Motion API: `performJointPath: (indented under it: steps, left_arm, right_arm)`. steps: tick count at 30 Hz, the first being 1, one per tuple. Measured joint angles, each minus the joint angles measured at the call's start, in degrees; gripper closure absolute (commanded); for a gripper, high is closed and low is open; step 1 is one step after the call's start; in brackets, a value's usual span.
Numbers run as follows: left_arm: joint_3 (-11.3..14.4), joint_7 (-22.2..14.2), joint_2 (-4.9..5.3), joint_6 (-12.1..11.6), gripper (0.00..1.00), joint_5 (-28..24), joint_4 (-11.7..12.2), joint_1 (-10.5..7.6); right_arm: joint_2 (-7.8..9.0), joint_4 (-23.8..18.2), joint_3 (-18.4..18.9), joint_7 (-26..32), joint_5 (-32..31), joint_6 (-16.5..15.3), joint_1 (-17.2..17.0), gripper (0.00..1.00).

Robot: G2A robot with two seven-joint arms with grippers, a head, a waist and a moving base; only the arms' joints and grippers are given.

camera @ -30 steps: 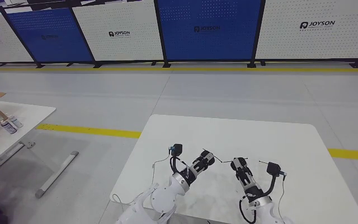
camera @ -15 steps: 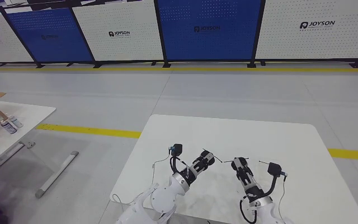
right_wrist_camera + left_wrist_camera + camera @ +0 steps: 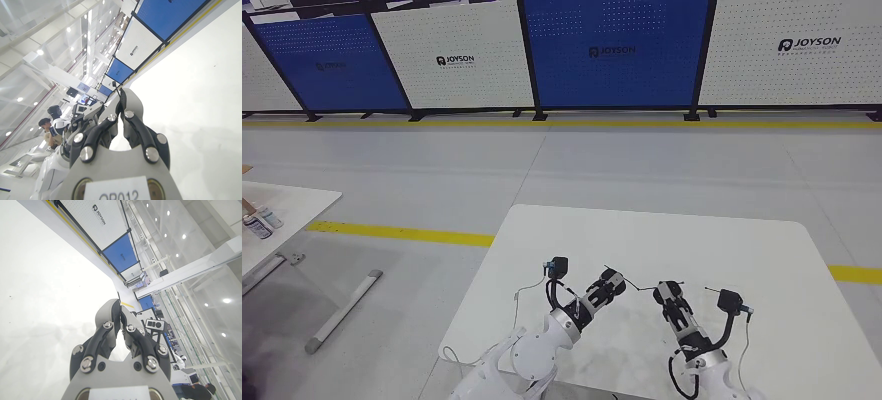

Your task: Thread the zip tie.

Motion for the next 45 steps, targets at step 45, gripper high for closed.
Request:
performJointPath:
  steps: [45]
  left_arm:
    - [0.0, 0.0, 0.0, 0.0, 1.0, 0.0, 0.0, 0.0]
  right_arm:
    - [-1.06, 0.3, 1.14, 0.96, -0.53, -0.9, -0.61, 1.0]
